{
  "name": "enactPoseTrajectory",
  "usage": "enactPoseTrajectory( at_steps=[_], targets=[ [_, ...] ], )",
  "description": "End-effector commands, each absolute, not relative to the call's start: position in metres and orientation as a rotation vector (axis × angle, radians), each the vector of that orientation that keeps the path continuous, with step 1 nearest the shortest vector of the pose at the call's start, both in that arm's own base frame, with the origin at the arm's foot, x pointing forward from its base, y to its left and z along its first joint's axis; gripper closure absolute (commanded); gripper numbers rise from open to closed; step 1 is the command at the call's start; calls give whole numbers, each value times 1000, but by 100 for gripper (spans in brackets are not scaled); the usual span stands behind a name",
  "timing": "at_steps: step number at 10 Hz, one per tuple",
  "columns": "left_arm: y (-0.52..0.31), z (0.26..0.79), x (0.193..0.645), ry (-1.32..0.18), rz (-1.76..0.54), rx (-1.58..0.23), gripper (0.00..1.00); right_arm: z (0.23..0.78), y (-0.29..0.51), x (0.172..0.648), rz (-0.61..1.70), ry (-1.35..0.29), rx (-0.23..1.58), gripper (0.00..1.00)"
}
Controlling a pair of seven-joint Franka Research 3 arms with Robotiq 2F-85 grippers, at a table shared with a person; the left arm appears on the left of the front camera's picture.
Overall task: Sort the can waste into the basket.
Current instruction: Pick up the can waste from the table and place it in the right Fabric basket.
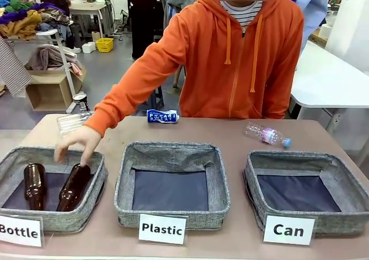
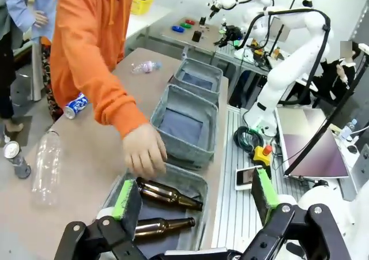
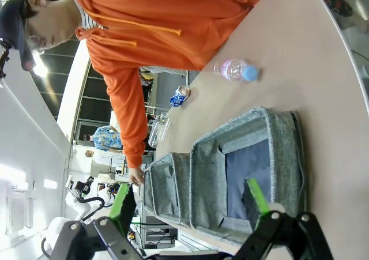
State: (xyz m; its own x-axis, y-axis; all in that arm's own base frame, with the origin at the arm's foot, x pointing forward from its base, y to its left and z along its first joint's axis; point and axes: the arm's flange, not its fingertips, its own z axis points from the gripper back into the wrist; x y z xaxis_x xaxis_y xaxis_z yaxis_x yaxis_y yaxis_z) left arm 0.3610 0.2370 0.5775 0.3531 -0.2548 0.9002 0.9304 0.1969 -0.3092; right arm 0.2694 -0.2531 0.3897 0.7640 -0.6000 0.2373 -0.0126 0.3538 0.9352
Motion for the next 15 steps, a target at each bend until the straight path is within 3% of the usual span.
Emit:
enactPoseTrajectory(
  at_steps=[1,3,6,9,11,13,15],
  targets=[
    [206,587,368,-756,-990,-987,0,391,-254,272,-395,-659,1172,0],
    [133,614,401,-583,-1033,-885,0,391,-254,272,-395,-659,1172,0],
    [-28,627,490,-314,-1078,-672,0,391,-254,272,-395,-659,1172,0],
    [-192,592,582,-123,-1127,-352,0,391,-254,272,-395,-659,1172,0],
    [-277,549,635,-4,-1254,-241,0,391,-254,272,-395,-659,1172,0],
    [-317,507,666,27,-1349,-134,0,391,-254,272,-395,-659,1172,0],
    [-319,486,679,-68,-1429,-198,0,391,-254,272,-395,-659,1172,0]
  ],
)
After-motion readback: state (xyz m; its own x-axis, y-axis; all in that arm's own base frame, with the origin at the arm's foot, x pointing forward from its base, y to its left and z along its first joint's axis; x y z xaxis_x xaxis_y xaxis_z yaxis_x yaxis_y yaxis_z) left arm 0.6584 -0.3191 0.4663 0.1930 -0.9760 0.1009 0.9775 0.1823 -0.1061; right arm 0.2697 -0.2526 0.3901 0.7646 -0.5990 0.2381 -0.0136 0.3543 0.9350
